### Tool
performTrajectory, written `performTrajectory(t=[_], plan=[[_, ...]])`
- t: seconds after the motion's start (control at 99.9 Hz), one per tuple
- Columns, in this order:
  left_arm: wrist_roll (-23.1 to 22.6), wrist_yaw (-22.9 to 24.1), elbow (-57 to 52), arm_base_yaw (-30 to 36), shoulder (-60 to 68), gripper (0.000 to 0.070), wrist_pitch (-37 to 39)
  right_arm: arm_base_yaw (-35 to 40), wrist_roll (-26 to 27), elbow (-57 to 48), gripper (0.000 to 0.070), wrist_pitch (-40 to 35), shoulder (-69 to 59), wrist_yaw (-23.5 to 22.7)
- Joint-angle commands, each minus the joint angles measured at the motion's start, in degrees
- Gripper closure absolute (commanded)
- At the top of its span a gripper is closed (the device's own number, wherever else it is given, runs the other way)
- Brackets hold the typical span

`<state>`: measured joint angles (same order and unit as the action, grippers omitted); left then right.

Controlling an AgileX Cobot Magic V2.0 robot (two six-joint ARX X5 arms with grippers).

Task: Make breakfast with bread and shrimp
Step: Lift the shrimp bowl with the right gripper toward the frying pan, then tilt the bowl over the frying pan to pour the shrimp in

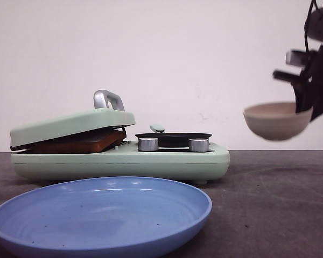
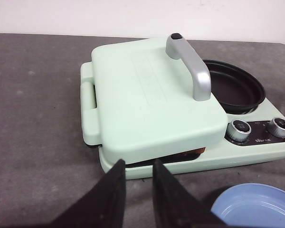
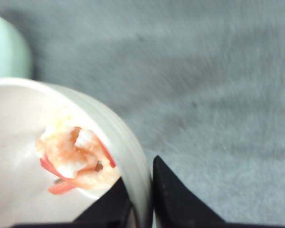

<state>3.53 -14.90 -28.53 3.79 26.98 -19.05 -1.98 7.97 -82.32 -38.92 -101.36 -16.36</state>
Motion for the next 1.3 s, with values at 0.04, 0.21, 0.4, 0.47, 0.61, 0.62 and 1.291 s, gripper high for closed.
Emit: performTrajectory(t=[0.04,0.21,0.4,0.47,0.61,0.62,1.291], plan=[[-0.90,0.09,-0.22,0.09,0.20,0.0689,0.57,0.77,1.11,-4.09,0.0700,-1.49,-0.07,-1.84],[-0.90,0.09,-0.22,0.09,0.22,0.0689,0.59,3.80,1.07,-9.42,0.0700,-4.00,-0.07,-2.29],[-0.90,0.09,-0.22,0.09,0.22,0.0689,0.57,8.17,2.60,-12.94,0.0700,-2.95,-0.09,-2.23],[-0.83,0.09,-0.22,0.09,0.20,0.0689,0.57,9.70,3.82,-13.29,0.0700,-1.29,-0.09,-2.23],[-0.61,0.07,-0.22,0.09,0.20,0.0689,0.57,12.63,6.16,-13.29,0.0700,2.29,-0.20,-2.21],[-0.55,0.07,-0.22,0.09,0.20,0.0689,0.57,12.83,6.32,-13.29,0.0700,2.60,-0.22,-2.19],[0.37,0.07,-0.22,0.09,0.22,0.0689,-1.01,18.67,9.92,-13.29,0.0700,20.74,-10.69,0.96]])
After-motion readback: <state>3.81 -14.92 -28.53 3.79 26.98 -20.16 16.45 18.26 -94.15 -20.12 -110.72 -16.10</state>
